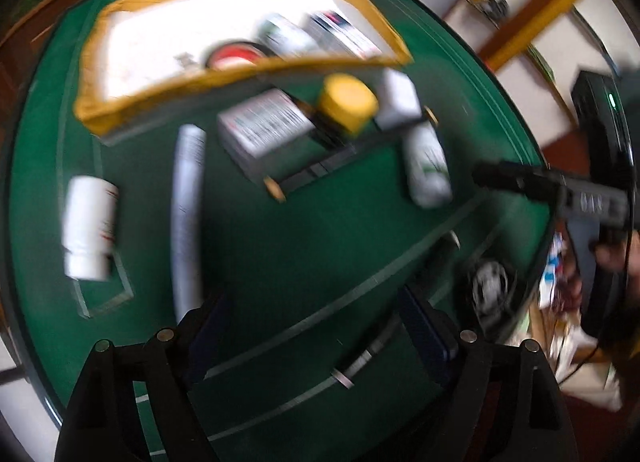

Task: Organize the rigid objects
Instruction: 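Grasp the black marker with the left gripper while the right moves toward the black tape roll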

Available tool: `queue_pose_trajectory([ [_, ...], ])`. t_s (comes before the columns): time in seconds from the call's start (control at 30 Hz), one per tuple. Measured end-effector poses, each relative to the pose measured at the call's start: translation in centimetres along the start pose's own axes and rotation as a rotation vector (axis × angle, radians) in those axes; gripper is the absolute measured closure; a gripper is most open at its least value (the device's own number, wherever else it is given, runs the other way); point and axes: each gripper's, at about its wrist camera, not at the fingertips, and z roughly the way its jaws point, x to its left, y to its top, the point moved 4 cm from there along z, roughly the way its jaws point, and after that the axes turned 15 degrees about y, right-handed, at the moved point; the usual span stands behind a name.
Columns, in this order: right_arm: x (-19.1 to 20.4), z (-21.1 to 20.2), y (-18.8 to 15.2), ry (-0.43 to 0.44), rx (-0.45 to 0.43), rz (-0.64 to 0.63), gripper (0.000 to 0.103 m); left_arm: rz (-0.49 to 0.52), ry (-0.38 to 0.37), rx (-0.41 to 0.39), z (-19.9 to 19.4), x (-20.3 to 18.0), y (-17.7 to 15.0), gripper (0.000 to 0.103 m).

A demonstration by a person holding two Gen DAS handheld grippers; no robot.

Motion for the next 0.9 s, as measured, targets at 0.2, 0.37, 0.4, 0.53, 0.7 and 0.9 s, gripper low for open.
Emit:
queue_pose_trajectory([
  [0.2, -1.3, -1.7, -2.6, -0.023, 0.012, 0.025, 0.001, 0.171, -0.028, 0.009, 1.0, -4.6, -1.1, 0.017],
  [0.37, -1.3, -2.9, -4.9, -0.029, 0.039, -0.003, 0.001, 0.263, 0.01, -0.034, 2.1, -7.1, -0.9, 0.031],
  [0.4, -1.3, -3.0, -5.4, -0.025, 0.043, -0.005, 0.002, 0.28, 0.029, -0.05, 2.1, -7.4, -0.8, 0.036],
  [0.53, -0.1, -2.9, -6.9, -0.011, 0.076, -0.029, 0.014, 0.288, 0.061, -0.068, 2.1, -7.4, -0.4, 0.088],
  [0.7, 3.0, -1.9, -8.5, 0.009, 0.141, -0.123, 0.024, 0.183, 0.079, -0.043, 2.1, -3.7, -0.5, 0.088],
  [0.9, 4.6, -0.6, -10.7, -0.015, 0.208, -0.197, 0.024, -0.011, 0.021, -0.003, 1.9, 1.6, -2.1, 0.088],
])
